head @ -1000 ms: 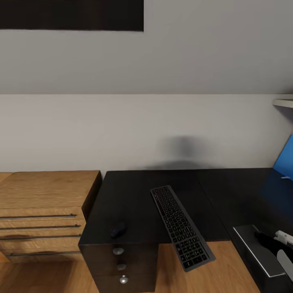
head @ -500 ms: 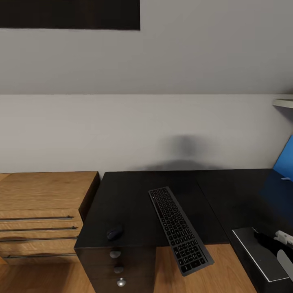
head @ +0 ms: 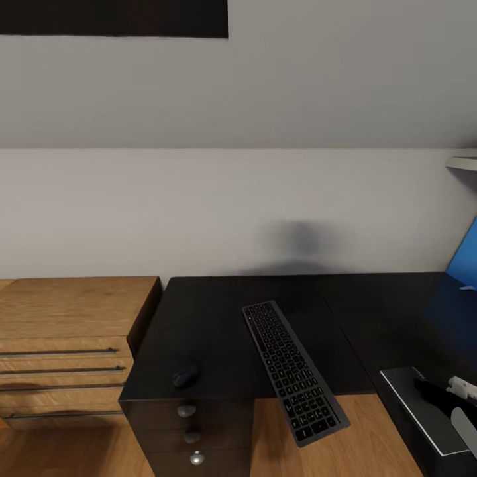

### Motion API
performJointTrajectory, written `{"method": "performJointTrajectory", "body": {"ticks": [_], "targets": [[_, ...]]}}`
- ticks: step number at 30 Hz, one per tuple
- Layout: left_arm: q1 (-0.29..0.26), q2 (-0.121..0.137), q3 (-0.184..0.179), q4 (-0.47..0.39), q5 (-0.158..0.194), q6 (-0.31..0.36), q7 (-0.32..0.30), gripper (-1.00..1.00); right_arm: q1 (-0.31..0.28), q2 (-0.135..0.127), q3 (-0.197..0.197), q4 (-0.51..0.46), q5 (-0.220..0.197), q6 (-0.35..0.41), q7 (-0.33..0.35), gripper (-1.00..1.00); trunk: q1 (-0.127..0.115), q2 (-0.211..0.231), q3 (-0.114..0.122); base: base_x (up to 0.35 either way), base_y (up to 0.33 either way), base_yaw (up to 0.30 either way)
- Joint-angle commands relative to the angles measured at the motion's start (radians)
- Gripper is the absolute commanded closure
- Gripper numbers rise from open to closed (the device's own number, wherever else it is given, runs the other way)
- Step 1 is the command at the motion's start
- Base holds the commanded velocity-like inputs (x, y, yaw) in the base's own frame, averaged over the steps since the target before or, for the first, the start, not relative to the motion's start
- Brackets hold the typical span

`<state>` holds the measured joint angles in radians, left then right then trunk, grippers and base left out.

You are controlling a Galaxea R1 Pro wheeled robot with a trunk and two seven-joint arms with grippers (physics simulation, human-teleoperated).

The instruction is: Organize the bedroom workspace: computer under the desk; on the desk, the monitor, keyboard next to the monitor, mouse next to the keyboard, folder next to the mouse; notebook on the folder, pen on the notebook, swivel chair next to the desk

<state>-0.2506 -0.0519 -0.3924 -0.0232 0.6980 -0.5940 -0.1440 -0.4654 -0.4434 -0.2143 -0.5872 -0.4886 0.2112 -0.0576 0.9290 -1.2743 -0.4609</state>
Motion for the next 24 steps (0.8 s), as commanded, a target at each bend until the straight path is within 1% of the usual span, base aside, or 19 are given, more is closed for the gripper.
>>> {"method": "performJointTrajectory", "body": {"ticks": [1, 3, 12, 17, 24], "targets": [[-0.001, 0.0, -0.003, 0.002, 0.011, -0.003, -0.008, -1.0, 0.001, 0.0, 0.001, 0.0, -0.011, 0.005, -0.005, -1.0, 0.004, -0.008, -0.004, 0.0, 0.0, 0.0], [-0.001, 0.0, -0.003, 0.002, 0.011, -0.003, -0.007, -1.0, 0.001, 0.0, 0.001, 0.002, -0.011, 0.005, -0.005, -1.0, 0.012, -0.022, -0.011, 0.0, 0.0, 0.0], [-0.001, 0.0, -0.002, 0.002, 0.011, -0.003, -0.005, -1.0, 0.001, 0.001, 0.001, 0.004, -0.011, 0.005, -0.005, -1.0, 0.012, -0.022, -0.011, 0.0, 0.0, 0.0], [-0.001, 0.0, -0.002, 0.002, 0.009, -0.003, -0.004, -1.0, 0.001, 0.002, 0.001, 0.008, -0.011, 0.005, -0.005, -1.0, 0.031, -0.057, -0.026, 0.0, 0.0, 0.0], [-0.001, 0.0, -0.002, 0.002, 0.009, -0.003, -0.004, -1.0, 0.001, 0.002, 0.001, 0.014, -0.012, 0.005, -0.005, -1.0, 0.031, -0.057, -0.026, 0.0, 0.0, 0.0]]}}
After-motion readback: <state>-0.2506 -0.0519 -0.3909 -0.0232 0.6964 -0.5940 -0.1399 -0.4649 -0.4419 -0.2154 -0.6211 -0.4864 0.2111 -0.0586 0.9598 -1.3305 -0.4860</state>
